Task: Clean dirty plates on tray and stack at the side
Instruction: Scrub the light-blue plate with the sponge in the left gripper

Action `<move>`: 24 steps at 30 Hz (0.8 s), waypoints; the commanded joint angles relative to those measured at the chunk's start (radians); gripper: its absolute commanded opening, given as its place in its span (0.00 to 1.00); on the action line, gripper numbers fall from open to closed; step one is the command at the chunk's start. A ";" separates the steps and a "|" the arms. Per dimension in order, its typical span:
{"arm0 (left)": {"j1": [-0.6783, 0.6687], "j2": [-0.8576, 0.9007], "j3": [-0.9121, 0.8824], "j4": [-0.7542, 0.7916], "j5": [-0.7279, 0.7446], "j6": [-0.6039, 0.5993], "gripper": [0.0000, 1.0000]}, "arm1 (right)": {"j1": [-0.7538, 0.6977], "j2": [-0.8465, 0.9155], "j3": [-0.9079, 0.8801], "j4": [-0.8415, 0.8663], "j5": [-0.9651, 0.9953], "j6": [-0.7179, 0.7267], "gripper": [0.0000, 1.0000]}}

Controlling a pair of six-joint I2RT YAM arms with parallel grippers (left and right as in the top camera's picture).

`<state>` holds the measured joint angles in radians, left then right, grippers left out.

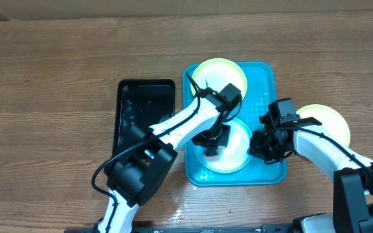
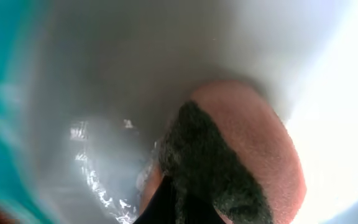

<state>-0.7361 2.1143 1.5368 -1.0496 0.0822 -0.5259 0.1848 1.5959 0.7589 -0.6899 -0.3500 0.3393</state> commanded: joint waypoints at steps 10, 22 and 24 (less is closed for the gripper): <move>0.030 0.011 0.095 -0.098 -0.371 -0.003 0.04 | 0.000 0.006 -0.016 0.001 0.034 0.001 0.07; 0.049 -0.097 0.239 -0.143 0.016 0.138 0.04 | 0.000 0.006 -0.016 0.000 0.034 0.001 0.07; 0.071 -0.142 0.239 -0.170 0.014 0.139 0.04 | 0.000 0.006 -0.016 0.000 0.034 0.001 0.07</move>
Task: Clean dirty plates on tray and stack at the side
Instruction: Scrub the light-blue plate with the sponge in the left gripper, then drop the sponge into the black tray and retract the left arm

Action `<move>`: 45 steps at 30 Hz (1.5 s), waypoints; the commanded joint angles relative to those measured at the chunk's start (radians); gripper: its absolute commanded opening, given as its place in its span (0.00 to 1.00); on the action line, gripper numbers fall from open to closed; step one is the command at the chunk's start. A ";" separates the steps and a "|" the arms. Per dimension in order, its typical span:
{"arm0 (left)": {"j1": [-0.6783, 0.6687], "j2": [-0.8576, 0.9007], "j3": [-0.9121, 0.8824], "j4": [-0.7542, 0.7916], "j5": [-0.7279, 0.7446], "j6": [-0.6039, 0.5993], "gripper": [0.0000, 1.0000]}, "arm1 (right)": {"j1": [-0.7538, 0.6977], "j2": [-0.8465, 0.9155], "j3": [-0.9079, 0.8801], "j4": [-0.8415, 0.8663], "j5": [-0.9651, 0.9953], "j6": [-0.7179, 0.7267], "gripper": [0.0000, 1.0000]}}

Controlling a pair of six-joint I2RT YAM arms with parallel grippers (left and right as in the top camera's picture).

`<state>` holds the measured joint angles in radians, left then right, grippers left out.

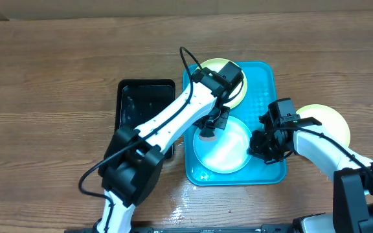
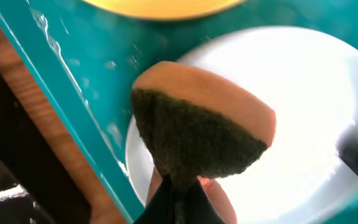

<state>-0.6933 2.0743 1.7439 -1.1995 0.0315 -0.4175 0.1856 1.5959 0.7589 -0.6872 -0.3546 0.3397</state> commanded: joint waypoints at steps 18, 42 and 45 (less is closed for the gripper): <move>0.425 -0.214 -0.382 0.109 -0.023 0.070 0.04 | -0.001 0.006 -0.016 0.000 0.039 0.000 0.07; 0.489 -0.719 -0.164 -0.042 0.002 0.059 1.00 | 0.141 -0.044 0.517 -0.400 0.257 -0.008 0.04; 0.491 -0.843 -0.146 -0.042 0.003 0.059 1.00 | 0.241 -0.044 0.593 -0.328 0.296 -0.005 0.04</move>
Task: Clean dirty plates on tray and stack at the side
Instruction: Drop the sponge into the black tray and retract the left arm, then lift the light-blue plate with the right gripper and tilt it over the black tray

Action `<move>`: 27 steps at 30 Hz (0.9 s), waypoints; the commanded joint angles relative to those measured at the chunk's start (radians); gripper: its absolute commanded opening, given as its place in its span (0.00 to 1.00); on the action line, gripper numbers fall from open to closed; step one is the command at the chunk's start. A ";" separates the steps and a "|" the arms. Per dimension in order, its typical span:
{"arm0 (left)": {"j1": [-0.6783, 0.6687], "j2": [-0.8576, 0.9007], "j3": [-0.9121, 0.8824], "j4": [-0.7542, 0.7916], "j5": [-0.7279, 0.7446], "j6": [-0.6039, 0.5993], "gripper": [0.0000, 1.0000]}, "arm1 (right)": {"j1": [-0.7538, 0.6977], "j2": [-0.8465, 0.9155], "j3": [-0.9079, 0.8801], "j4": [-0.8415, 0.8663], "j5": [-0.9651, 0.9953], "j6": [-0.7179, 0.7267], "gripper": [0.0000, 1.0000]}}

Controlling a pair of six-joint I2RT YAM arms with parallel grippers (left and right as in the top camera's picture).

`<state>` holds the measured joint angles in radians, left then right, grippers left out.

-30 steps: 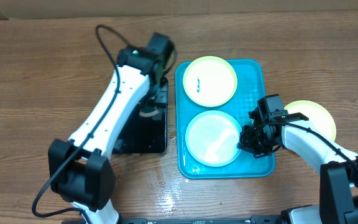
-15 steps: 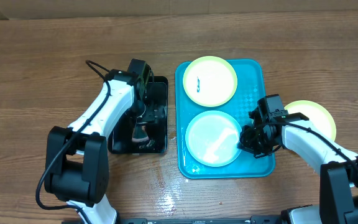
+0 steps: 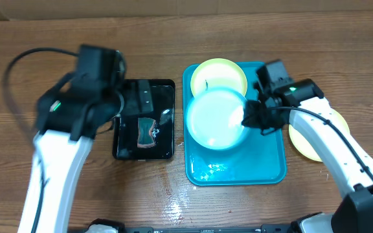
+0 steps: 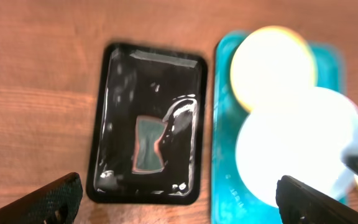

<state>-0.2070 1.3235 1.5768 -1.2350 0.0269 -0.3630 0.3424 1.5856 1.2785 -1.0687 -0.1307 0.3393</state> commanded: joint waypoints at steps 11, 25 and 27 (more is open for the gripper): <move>0.005 -0.281 0.021 -0.069 0.007 0.005 1.00 | 0.369 0.029 0.071 0.435 0.338 0.008 0.04; 0.005 -0.283 0.021 -0.130 -0.011 0.027 1.00 | 0.608 0.043 0.071 0.525 0.941 0.004 0.04; 0.005 -0.283 0.021 -0.130 -0.011 0.027 1.00 | 0.631 0.043 0.071 0.526 0.982 0.004 0.04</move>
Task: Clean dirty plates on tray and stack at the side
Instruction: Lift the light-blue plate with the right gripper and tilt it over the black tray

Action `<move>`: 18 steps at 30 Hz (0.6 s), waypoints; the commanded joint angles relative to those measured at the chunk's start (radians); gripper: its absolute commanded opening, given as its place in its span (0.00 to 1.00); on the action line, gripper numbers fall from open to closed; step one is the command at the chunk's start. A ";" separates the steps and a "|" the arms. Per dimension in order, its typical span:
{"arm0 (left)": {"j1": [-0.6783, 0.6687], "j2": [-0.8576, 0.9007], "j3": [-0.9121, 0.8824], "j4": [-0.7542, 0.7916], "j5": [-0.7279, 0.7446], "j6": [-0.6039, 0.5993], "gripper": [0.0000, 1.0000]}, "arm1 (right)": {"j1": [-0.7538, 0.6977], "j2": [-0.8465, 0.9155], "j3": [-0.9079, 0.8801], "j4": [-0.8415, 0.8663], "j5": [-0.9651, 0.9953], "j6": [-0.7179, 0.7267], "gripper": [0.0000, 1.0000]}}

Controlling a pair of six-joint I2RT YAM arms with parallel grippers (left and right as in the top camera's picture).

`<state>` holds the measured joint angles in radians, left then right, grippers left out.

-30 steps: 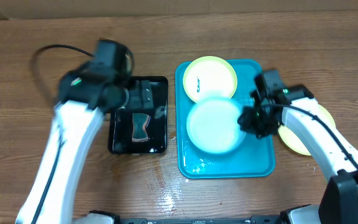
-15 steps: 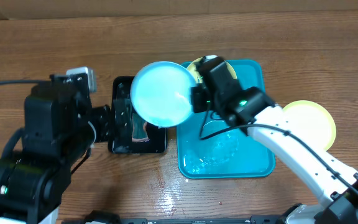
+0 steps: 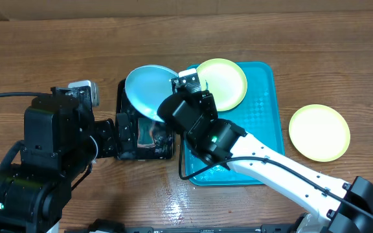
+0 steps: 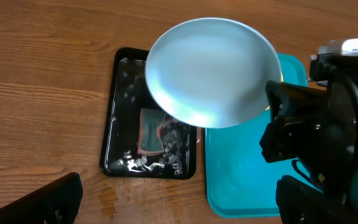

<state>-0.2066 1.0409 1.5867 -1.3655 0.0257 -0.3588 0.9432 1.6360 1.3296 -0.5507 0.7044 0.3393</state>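
Observation:
A pale white plate [image 3: 149,89] hangs tilted over the black basin [image 3: 123,97], with my right gripper [image 3: 168,111] shut on its near rim. In the left wrist view the same plate [image 4: 211,70] covers the basin's far right corner. The sponge [image 4: 149,130] lies in the wet basin. A yellow-green plate [image 3: 224,83] rests at the far end of the teal tray [image 3: 264,155]. Another yellow-green plate [image 3: 319,133] lies on the table to the right. My left gripper [image 4: 176,208] is open and empty, high above the table's front.
The right arm [image 3: 264,165] reaches diagonally across the tray from the front right. The bulky left arm [image 3: 50,155] fills the front left. Water glistens on the wood [image 3: 193,200] in front of the tray and basin.
My right gripper has carried the white plate from above the tray to above the basin, now tilted. The left arm has pulled back toward the front left, still open. The sponge stays in the basin.
First my left gripper pressed the sponge on the white plate in the tray while the right gripper stood at the plate's right rim. Then the sponge was at the plate's left edge. Later it lay in the basin, left gripper open, and the right held the plate up.

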 commanded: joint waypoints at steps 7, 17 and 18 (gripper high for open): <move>0.004 0.000 0.011 0.000 -0.010 0.023 1.00 | 0.098 -0.007 0.020 0.008 0.278 0.003 0.04; 0.004 0.000 0.011 0.000 -0.010 0.023 1.00 | 0.186 -0.007 0.020 0.004 0.420 -0.008 0.04; 0.004 0.000 0.011 0.000 -0.010 0.023 1.00 | 0.190 -0.007 0.020 0.003 0.422 -0.008 0.04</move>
<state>-0.2070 1.0409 1.5867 -1.3655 0.0257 -0.3588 1.1179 1.6360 1.3296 -0.5510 1.0557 0.3347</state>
